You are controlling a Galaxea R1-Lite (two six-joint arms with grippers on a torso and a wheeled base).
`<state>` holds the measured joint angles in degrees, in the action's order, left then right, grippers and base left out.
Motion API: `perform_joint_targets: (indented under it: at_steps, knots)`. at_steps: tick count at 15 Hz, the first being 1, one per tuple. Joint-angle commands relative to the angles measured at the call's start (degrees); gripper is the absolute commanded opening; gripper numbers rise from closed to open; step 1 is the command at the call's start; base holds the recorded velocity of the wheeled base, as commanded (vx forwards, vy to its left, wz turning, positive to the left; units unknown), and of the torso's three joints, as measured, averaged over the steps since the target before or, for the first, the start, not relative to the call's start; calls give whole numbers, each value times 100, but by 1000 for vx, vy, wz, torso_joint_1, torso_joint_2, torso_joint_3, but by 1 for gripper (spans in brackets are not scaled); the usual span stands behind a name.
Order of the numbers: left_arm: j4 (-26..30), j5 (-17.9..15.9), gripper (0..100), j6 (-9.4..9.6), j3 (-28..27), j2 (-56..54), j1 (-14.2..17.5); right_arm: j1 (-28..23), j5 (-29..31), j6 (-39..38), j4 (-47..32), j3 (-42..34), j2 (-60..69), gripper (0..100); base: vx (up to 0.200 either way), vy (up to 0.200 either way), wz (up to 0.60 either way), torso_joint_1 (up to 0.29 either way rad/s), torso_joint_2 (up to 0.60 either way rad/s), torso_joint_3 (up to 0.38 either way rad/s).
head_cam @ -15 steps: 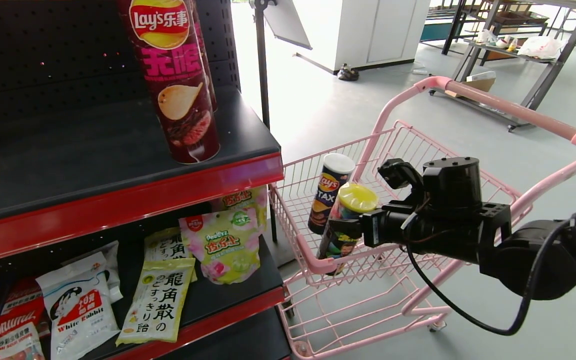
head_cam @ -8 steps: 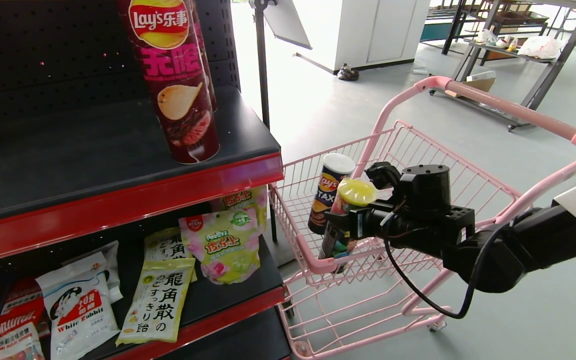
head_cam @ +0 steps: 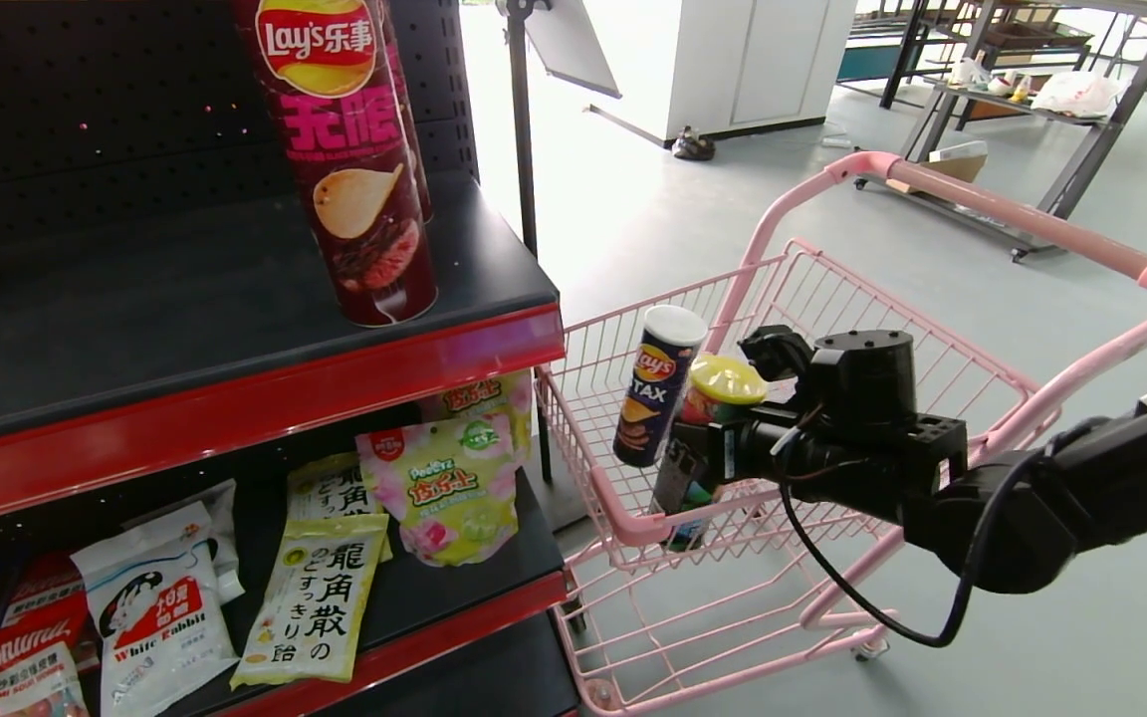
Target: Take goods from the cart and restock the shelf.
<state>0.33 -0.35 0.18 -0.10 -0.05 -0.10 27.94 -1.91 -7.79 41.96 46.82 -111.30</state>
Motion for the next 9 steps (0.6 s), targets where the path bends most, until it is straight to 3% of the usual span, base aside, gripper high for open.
perform_joint_targets:
  at_steps: [1, 3, 6, 8, 9]
  knots:
    - [2, 0, 100, -1, 1, 5, 1, -17, 95, 32, 23, -446, 1058, 0, 0, 0, 0, 0, 0, 0]
    - [2, 0, 100, -1, 1, 5, 1, -219, 86, 120, -30, -367, 1568, 0, 0, 0, 0, 0, 0, 0]
    - [2, 0, 100, -1, 1, 5, 1, -623, 24, 515, -434, 486, 1866, 0, 0, 0, 0, 0, 0, 0]
    - [2, 0, 100, -1, 1, 5, 1, -676, 33, 559, -1559, 1250, 2429, 0, 0, 0, 0, 0, 0, 0]
    - [2, 0, 100, -1, 1, 5, 1, -676, 33, 559, -1603, 1259, 2464, 0, 0, 0, 0, 0, 0, 0]
